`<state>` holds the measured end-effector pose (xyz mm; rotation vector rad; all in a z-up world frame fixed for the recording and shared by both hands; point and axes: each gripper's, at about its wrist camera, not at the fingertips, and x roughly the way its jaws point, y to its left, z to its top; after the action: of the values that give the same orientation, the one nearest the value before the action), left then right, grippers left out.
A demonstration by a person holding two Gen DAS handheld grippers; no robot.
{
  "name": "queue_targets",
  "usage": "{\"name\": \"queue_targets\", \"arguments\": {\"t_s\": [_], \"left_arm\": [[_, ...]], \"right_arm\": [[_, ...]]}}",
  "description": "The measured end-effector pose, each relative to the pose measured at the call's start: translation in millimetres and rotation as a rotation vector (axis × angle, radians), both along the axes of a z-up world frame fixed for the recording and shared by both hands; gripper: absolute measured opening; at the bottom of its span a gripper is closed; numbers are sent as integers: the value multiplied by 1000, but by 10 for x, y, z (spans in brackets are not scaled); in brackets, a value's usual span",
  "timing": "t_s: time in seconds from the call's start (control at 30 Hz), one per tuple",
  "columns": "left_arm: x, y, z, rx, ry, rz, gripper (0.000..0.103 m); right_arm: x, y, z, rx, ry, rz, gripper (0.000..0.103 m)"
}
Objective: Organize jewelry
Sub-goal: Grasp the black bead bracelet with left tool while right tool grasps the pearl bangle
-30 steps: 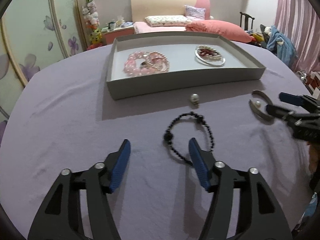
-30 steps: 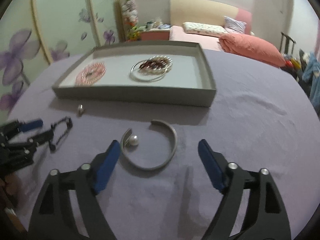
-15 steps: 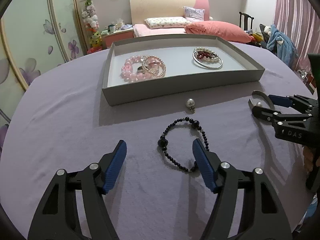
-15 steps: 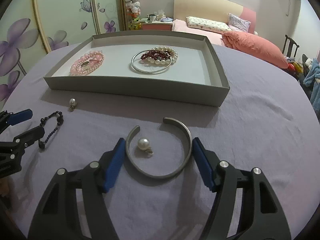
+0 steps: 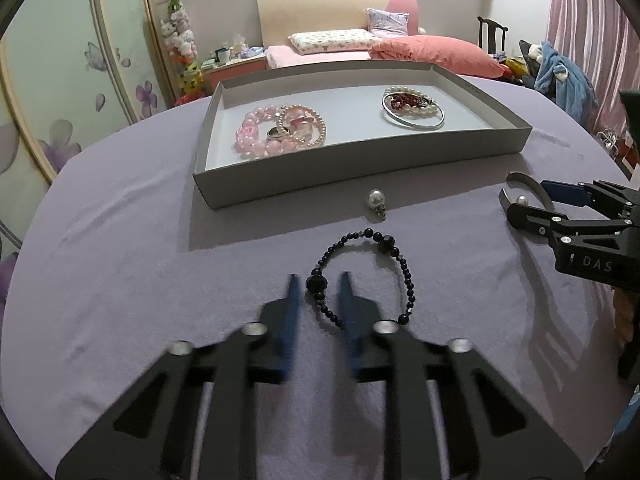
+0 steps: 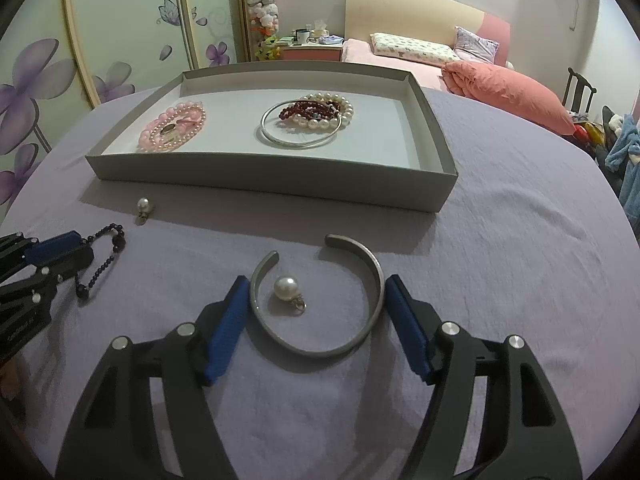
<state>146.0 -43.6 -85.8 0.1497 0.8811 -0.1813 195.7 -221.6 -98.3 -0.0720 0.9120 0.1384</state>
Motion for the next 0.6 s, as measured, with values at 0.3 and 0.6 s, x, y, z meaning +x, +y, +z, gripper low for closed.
{"name": "queue_targets", "arguments": {"t_s": [0.3,0.6], "left_arm": [[45,35,5,-1,0,26,13],[60,42,8,-10,2,29,13]], "right_arm": [[-1,4,-2,2,1,0,66],[-1,3,-2,2,0,-1,67]]}}
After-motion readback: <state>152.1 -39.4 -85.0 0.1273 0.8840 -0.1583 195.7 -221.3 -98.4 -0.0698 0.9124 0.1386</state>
